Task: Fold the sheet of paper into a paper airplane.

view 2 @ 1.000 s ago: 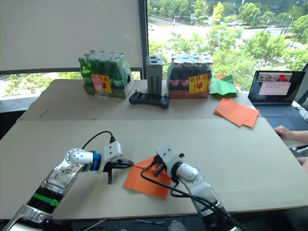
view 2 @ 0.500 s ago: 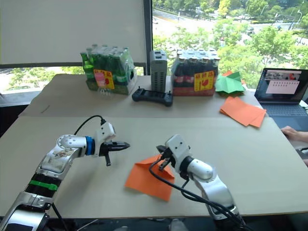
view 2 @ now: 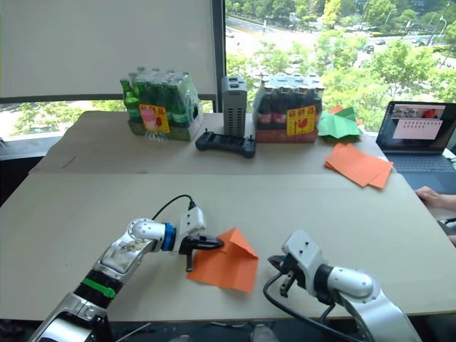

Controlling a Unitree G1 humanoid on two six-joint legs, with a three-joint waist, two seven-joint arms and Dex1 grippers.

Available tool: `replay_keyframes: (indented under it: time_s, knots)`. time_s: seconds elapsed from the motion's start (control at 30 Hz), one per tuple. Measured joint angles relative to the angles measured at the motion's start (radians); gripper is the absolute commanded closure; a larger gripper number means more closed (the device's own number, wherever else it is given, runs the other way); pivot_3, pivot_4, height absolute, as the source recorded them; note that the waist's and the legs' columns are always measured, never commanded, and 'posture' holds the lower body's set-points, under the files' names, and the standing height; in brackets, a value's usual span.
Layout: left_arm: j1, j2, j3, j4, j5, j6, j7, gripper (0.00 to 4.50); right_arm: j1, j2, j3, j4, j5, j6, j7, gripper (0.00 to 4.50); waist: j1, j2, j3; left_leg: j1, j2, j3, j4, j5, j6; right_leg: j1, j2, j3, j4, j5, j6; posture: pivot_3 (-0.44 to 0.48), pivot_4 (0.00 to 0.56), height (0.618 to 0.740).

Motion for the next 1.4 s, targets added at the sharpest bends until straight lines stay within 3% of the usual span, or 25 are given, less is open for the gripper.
replay_keyframes:
  time_s: [0.4, 0.83, 1.4]
  knots:
    - [0.021, 0.005, -0.013, -0.005, 0.011, -0.033, -0.004, 4.48, -0.002, -0.026, 0.075, 0.01, -0.079, -0.055, -0.015, 4.5, 0.002, 0.0, -0.001, 0.007, 0.0, 0.0, 0.0, 0.0, 0.0, 0.008, 0.0, 0.0, -0.001, -0.001, 0.002, 0.0, 0.15, 0.733]
    - [0.018, 0.005, -0.008, 0.0, 0.009, -0.033, -0.004, 4.48, -0.072, 0.208, 0.092, 0.042, 0.037, 0.0, -0.072, 4.5, 0.003, -0.001, -0.001, 0.011, 0.001, 0.0, -0.001, 0.0, 0.0, 0.008, 0.001, 0.001, 0.0, -0.002, 0.001, 0.0, 0.15, 0.733]
    - [-0.027, 0.039, 0.01, 0.042, 0.007, -0.014, -0.029, 4.48, -0.239, 0.317, 0.202, 0.131, 0.007, 0.017, -0.156, 4.5, 0.002, -0.001, -0.001, 0.01, 0.001, 0.0, -0.001, 0.0, 0.0, 0.007, 0.001, 0.001, 0.0, -0.002, 0.001, 0.0, 0.15, 0.733]
